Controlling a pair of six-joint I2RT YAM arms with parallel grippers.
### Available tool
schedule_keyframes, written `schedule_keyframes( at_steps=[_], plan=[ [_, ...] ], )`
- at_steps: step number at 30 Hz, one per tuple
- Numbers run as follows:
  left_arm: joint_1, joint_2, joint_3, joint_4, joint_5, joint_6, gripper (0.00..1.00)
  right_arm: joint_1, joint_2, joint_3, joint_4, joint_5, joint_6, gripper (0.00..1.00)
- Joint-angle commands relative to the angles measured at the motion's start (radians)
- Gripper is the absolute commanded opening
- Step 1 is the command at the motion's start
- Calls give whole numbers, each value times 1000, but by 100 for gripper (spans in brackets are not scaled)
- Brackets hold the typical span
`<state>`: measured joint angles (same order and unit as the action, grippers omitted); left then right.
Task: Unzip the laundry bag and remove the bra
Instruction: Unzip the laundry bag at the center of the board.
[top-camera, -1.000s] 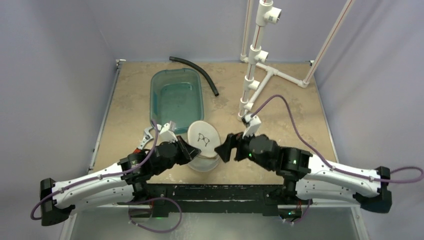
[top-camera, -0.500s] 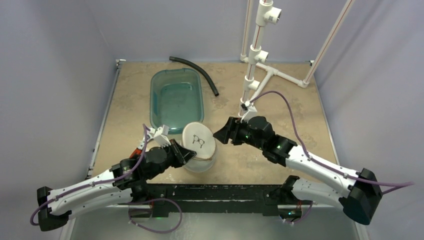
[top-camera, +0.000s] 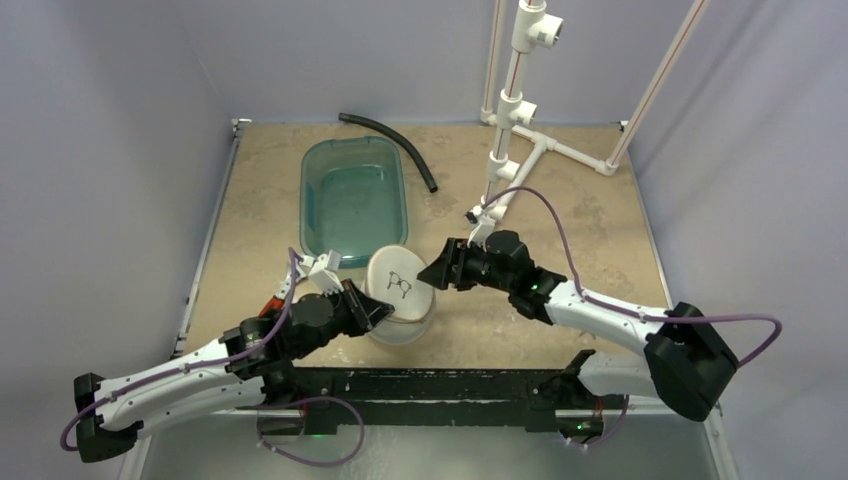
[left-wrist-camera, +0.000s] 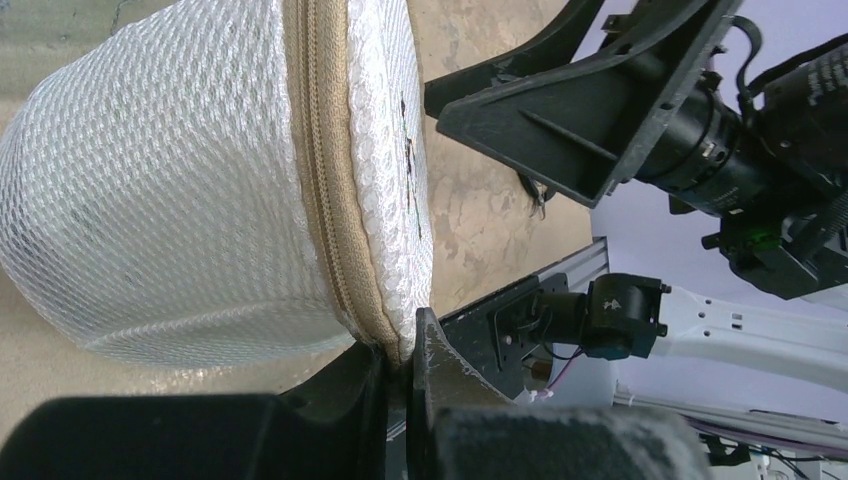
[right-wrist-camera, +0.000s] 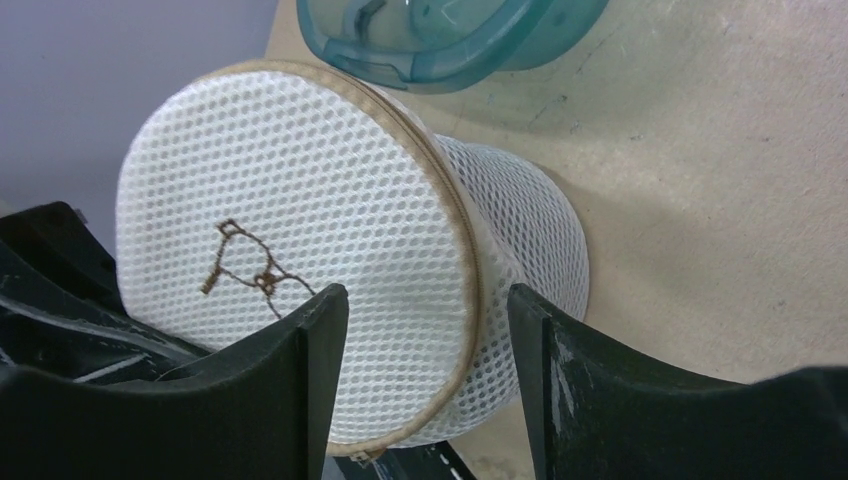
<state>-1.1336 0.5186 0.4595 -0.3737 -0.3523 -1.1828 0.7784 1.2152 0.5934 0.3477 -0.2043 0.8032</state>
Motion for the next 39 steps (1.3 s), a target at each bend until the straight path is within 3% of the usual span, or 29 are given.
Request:
schedule_keyframes(
  at_steps=[1, 10, 17, 21, 23, 30, 34, 39],
  plan=[
    [1, 2, 11, 41, 14, 44, 0, -18, 29, -36, 130, -92, 1, 61],
    [0, 24, 10, 64, 28, 60, 0, -29, 55, -130, 306, -173, 73, 48],
    [0, 67, 27, 78, 30, 72, 1, -30, 38, -115, 310, -209, 72, 20],
    [0, 77, 43, 42, 3, 54, 39, -30, -47, -126, 264, -181, 58, 2],
    [0, 72, 47, 19, -18, 27, 49, -30, -97, -126, 223, -155, 51, 0],
    [-1, -2, 21, -28, -141, -118, 67, -29, -263, -109, 54, -58, 63, 0],
    [0, -37, -30, 66, -129, -169, 68, -29, -326, -134, 45, 2, 137, 0],
    [-1, 27, -59, 196, -87, -154, 68, -30, -377, -208, 102, 57, 268, 0]
  ],
)
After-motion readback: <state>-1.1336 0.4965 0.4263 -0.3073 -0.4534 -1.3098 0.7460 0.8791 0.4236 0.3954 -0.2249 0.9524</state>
